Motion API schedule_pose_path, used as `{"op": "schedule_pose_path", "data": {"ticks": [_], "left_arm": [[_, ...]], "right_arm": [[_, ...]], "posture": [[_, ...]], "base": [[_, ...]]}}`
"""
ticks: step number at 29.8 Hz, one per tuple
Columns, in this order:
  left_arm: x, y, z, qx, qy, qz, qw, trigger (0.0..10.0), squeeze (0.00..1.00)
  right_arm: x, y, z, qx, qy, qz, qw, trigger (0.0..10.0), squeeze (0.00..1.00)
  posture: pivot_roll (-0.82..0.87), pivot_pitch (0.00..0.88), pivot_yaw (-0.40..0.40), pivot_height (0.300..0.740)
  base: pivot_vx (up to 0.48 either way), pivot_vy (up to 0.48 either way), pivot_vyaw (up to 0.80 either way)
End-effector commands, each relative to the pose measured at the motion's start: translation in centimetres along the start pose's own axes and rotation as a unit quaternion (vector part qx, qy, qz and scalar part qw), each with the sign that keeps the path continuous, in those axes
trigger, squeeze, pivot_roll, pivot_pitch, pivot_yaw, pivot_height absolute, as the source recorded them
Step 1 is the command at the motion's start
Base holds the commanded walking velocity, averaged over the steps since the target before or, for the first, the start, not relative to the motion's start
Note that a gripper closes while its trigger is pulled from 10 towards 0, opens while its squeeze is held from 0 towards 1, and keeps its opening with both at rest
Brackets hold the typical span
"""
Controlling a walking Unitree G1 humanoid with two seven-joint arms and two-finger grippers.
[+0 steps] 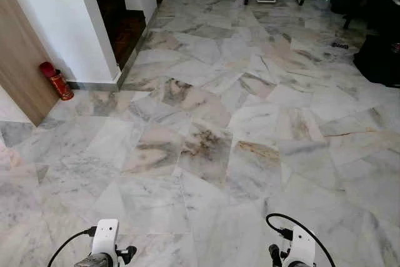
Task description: Move the pillow to the sofa from floor
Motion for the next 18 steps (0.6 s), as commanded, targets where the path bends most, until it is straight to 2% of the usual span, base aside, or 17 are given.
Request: {"op": "schedule_pose_path", "data": {"ticks": [1,15,18], "left_arm": [[1.18,-2.51,-0.45,0.006,0.021,-0.039,0.999,10.0,0.0],[1.21,-2.09,-0.41,0.001,0.022,-0.04,0.999,10.0,0.0],[1.29,-1.95,-0.42,-0.002,0.023,-0.039,0.999,10.0,0.0]], "right_arm": [[-1.59,1.62,0.02,-0.043,0.022,-0.068,0.997,10.0,0.0],[-1.5,1.77,0.04,-0.046,0.019,-0.06,0.997,10.0,0.0],[-1.07,1.84,0.05,-0.049,0.033,-0.06,0.996,10.0,0.0]], "posture": [[-0.05,0.003,-0.075,0.74],[-0.05,0.025,-0.07,0.74],[-0.05,0.03,-0.06,0.74]], "base": [[0.0,0.0,0.0],[0.0,0.0,0.0],[0.0,0.0,0.0]]}}
Point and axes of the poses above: a point about 5 cm out from each wrist's last joint towards the gripper, its own z axis pointing out of the wrist towards the gripper, its own y axis along the axis of the wrist's last joint, x = y × z, the point moved 2 cm from there along z, pointing out of the wrist towards the gripper, and after that the axes turned 15 degrees about -z, right-handed, at the moved point
